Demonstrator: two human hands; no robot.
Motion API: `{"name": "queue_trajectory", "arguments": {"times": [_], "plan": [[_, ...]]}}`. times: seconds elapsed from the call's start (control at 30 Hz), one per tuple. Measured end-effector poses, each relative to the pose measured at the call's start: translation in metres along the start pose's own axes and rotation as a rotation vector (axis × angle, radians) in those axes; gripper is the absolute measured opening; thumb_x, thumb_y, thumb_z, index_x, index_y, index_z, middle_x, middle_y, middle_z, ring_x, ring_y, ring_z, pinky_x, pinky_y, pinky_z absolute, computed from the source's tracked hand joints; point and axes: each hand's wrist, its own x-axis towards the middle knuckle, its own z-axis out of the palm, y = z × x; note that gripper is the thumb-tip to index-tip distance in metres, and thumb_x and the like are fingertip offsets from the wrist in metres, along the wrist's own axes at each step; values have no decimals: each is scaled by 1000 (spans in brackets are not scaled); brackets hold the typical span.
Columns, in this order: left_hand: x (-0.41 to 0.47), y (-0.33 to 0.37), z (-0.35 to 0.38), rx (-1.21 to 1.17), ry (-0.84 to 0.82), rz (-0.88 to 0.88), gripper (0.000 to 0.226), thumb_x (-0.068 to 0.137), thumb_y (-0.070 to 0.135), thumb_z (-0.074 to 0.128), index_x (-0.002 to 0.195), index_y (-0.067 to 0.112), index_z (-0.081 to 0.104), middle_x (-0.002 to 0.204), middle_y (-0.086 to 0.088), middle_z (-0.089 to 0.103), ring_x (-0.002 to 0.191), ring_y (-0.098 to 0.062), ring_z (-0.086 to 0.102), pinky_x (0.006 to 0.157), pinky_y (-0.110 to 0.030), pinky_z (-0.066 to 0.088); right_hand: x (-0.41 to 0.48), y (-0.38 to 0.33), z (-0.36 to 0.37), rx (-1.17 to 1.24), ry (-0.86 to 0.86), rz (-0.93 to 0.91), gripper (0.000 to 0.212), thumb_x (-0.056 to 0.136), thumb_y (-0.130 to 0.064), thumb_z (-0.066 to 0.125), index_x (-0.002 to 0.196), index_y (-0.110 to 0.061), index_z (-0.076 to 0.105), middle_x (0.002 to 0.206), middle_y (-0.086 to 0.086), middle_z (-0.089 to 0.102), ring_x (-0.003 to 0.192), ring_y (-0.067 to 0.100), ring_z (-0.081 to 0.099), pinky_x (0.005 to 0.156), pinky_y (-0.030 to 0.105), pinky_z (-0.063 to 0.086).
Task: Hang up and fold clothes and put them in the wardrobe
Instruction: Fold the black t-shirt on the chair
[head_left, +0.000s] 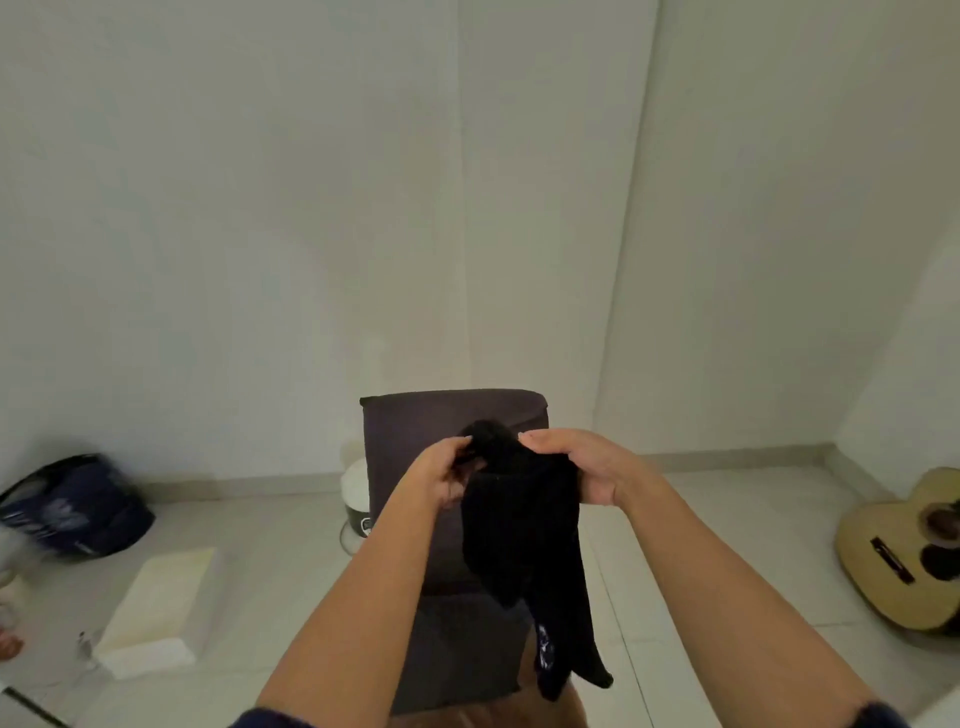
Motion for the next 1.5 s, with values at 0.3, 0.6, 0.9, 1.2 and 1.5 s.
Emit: {"name": "queue_trajectory", "arguments": {"times": [0.3,0.6,0.9,1.2,1.5], "plan": [[-48,53,71,-160,-122,342,16,93,16,48,93,5,59,90,-13,64,84,-23,61,75,-35,51,-31,-18,-21,-379,141,-150,15,89,-27,63,80,-17,56,81,-2,58,78,10,60,77,27,46],[-81,82,80,323,-475,512,25,94,20,46,109,4,57,97,-11,60,88,-21,58,74,-30,49,-24,-47,-25,-663,639,-755,95,63,-19,85,142,-24,33,149,-3,26,136,12,23,110,30,21],[-84,80,51,287,-442,593,14,95,17,44,86,10,52,81,-2,56,75,-17,55,66,-28,45,-26,-53,-8,-535,389,-640,23,87,-19,63,74,-19,43,68,-4,50,64,13,46,61,24,36],[-69,22,19,617,-501,253,47,91,49,52,122,15,59,110,1,68,102,-17,65,88,-34,49,-32,-59,3,-323,501,-756,28,83,2,51,72,-18,35,68,-3,43,61,11,40,57,22,35],[-65,-3,36,876,-286,538,28,98,38,43,123,28,52,114,14,61,103,-2,56,80,-8,42,-49,-45,-20,-171,573,-669,19,81,-5,53,78,-19,40,75,0,45,67,14,44,61,26,36]]}}
